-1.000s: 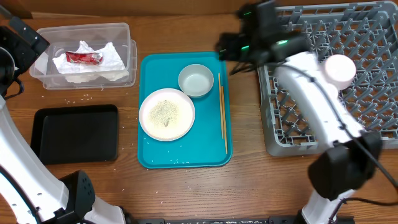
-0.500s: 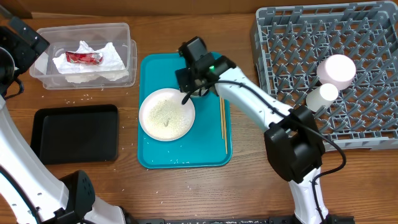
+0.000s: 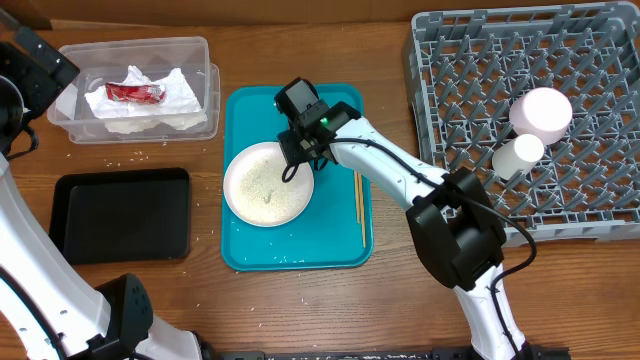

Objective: Sort waste into correct bins and load items into the dishwasher
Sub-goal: 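Grasp the small white cup on the teal tray with the right gripper, then carry the small cup right and set it in the dish rack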

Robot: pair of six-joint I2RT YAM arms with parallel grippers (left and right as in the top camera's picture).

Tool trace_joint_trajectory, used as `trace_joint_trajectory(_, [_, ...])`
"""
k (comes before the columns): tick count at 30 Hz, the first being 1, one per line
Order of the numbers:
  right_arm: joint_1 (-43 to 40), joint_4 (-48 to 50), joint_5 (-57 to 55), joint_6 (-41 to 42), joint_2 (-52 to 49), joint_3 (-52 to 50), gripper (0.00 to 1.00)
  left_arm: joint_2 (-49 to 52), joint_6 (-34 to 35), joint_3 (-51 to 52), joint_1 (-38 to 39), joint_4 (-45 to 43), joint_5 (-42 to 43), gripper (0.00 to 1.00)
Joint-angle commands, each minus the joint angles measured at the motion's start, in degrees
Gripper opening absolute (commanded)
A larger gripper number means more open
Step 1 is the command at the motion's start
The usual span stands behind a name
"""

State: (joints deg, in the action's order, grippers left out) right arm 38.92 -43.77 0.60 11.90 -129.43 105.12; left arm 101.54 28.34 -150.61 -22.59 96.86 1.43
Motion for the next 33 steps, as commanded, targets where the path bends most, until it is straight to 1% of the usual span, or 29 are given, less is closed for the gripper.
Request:
trace_joint_trajectory(1, [-0.31, -0.50, -0.59, -0.46, -0.37, 1.01, 0.48, -0.81, 0.39, 0.13, 0.11, -0.07, -0.37, 1.00])
trace_joint_trajectory(2, [-0.31, -0.79, -0.59, -0.46, -0.55, 1.01, 0.46, -0.81, 0.39, 0.13, 0.11, -0.07, -0.37, 1.00])
trace_joint_trajectory(6, [-0.31, -1.36, -0.52, -0.33, -0.90, 1.03, 0.33, -0.81, 0.39, 0.13, 0.11, -0.07, -0.37, 1.00])
trace_joint_trajectory(9, [-0.31, -2.05, -0.52, 0.07, -0.50, 1.88, 0.21, -0.81, 0.39, 0.13, 0.11, -0.07, -0.37, 1.00])
trace_joint_trajectory(12, [-0.42, -4.87, -0.55, 0.07, -0.44, 5.03, 0.07, -0.81, 0.39, 0.13, 0.11, -0.07, -0.37, 1.00])
trace_joint_trajectory(13, [-0.57, -5.84, -0.55, 0.04, -0.44, 6.32, 0.04, -0.81, 0.37, 0.13, 0.11, -0.07, -0.37, 1.00])
trace_joint_trajectory(17, [-2.05, -11.15, -0.59, 0.07, -0.37, 15.28, 0.04, -0.81, 0.39, 0.13, 0.11, -0.07, -0.39, 1.00])
trace_joint_trajectory(21, [-5.51, -17.07, -0.59, 0.26, -0.35, 27.04, 0.04, -0.81, 0.39, 0.13, 0.11, -0.07, -0.37, 1.00])
trace_joint_trajectory(22, [-7.69, -19.37, -0.59, 0.31, -0.35, 31.63, 0.04, -0.81, 0.39, 0.13, 0.11, -0.07, -0.37, 1.00])
trace_joint_trajectory(24, [-11.74, -22.29, -0.55, 0.52, -0.35, 37.51, 0.04, -0.81, 0.39, 0.13, 0.11, -0.07, -0.37, 1.00])
trace_joint_trajectory(28, [-20.41, -24.83, 0.00, 0.46, -0.35, 43.32, 0.04, -0.81, 0.37, 0.13, 0.11, -0.07, -0.37, 1.00])
trace_joint_trajectory(30, [-25.92, -24.48, 4.59, 0.44, -0.35, 43.71, 0.04, -0.81, 0.39, 0.13, 0.11, -0.07, -0.39, 1.00])
trace_joint_trajectory(33, [-33.68, -23.52, 17.75, 0.46, -0.63, 43.58, 0.04, -0.81, 0.39, 0.13, 0.11, -0.07, -0.37, 1.00])
